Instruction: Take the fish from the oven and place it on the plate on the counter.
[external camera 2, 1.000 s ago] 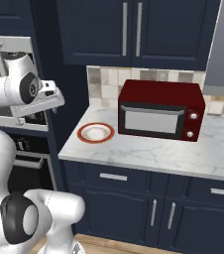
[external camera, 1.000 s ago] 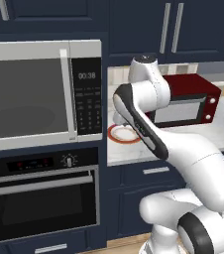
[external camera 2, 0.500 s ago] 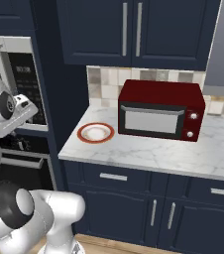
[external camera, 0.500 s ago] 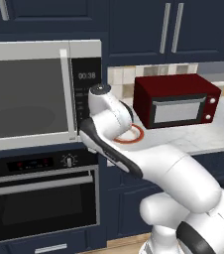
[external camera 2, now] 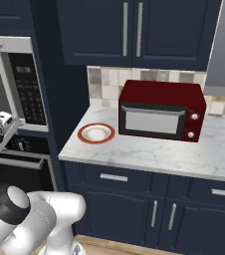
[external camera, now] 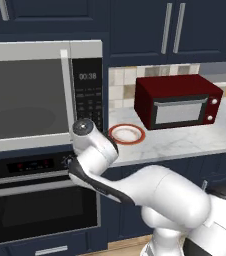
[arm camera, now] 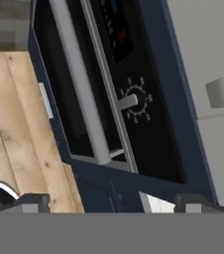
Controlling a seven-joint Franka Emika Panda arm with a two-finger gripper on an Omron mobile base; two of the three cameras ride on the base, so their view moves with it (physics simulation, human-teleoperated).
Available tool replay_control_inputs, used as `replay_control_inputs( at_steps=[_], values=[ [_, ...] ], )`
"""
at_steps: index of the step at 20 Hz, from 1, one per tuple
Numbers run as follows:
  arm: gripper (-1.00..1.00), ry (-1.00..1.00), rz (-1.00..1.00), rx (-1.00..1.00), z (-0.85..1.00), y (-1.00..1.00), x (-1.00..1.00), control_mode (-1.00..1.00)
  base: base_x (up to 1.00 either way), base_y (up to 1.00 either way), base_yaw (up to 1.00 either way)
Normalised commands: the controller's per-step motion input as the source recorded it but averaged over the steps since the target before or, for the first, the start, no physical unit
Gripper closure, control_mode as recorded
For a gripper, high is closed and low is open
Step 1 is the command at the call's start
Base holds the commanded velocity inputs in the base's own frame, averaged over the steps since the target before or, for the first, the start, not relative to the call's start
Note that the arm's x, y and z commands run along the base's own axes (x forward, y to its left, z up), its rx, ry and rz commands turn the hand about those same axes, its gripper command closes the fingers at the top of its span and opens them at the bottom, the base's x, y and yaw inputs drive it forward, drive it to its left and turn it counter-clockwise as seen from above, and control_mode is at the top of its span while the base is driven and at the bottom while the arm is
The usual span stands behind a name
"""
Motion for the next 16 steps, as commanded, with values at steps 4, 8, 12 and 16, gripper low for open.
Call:
replay_control_inputs(
  at_steps=[4, 8, 12, 16],
  values=[
    [-1.00, -0.27, 0.03, -0.05, -0.10, 0.19, -0.22, -1.00, 0.00, 0.00, 0.00],
    [-1.00, -0.12, 0.00, -0.06, -0.30, 0.40, 0.00, -1.00, 0.00, 0.00, 0.00],
    [-1.00, -0.05, 0.00, -0.04, -0.31, 0.51, 0.06, -1.00, 0.00, 0.00, 0.00],
    [-1.00, -0.06, 0.00, -0.05, -0.33, 0.46, 0.08, -1.00, 0.00, 0.00, 0.00]
  ],
)
